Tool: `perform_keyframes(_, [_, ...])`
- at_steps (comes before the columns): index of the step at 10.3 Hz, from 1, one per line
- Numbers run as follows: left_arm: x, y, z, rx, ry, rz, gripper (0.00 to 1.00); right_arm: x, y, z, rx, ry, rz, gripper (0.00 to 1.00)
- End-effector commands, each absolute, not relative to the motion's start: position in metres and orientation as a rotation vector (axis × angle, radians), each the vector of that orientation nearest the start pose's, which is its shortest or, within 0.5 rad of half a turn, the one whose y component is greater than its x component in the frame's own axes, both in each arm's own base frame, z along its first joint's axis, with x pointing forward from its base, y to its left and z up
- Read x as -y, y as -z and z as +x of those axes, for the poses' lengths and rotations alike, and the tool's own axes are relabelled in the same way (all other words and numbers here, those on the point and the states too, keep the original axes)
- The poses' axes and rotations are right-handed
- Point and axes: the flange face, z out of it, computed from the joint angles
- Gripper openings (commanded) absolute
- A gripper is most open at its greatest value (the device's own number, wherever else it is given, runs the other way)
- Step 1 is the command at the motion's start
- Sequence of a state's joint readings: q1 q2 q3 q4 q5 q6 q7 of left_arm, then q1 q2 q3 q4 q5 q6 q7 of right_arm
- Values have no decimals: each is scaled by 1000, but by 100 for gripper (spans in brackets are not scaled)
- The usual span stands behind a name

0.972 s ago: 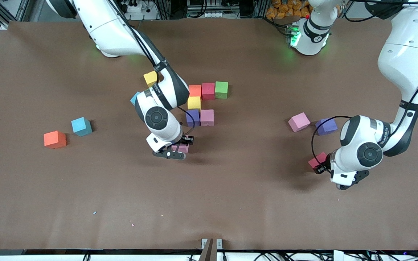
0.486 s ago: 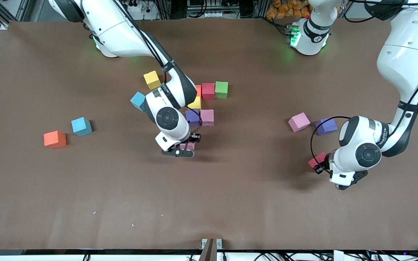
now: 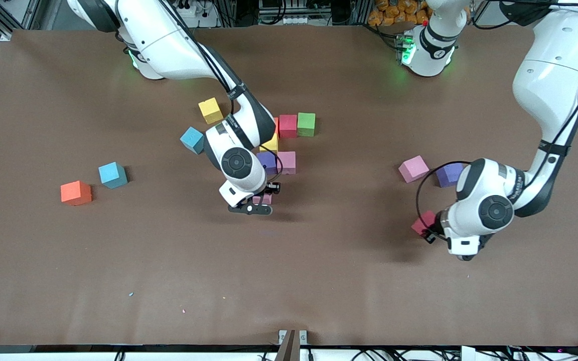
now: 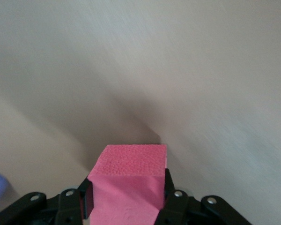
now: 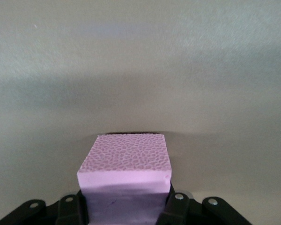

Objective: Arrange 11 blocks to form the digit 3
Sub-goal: 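Carry the magenta cube with the left gripper while the right gripper carries pink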

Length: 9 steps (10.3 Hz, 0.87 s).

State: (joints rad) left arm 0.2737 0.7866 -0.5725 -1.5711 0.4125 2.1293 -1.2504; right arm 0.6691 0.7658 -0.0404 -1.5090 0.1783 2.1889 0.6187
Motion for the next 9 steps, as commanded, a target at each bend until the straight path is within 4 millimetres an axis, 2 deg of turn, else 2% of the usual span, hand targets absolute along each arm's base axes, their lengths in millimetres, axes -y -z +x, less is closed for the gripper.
perform_keyframes(1, [170, -243, 667, 1458, -206, -2801, 3, -430, -200, 555, -144, -249, -3074, 0])
perform_keyframes(4, [230, -246, 648, 1658, -206, -2658, 3, -427, -192, 547, -138, -286, -3079, 0])
perform_keyframes(6, [254, -256, 633, 1770, -197, -2574, 0, -431, -189, 540, -136, -309, -3072, 0])
perform_keyframes(9, [267, -273, 603, 1843, -158, -2484, 0, -436, -190, 533, -118, -320, -3066, 0])
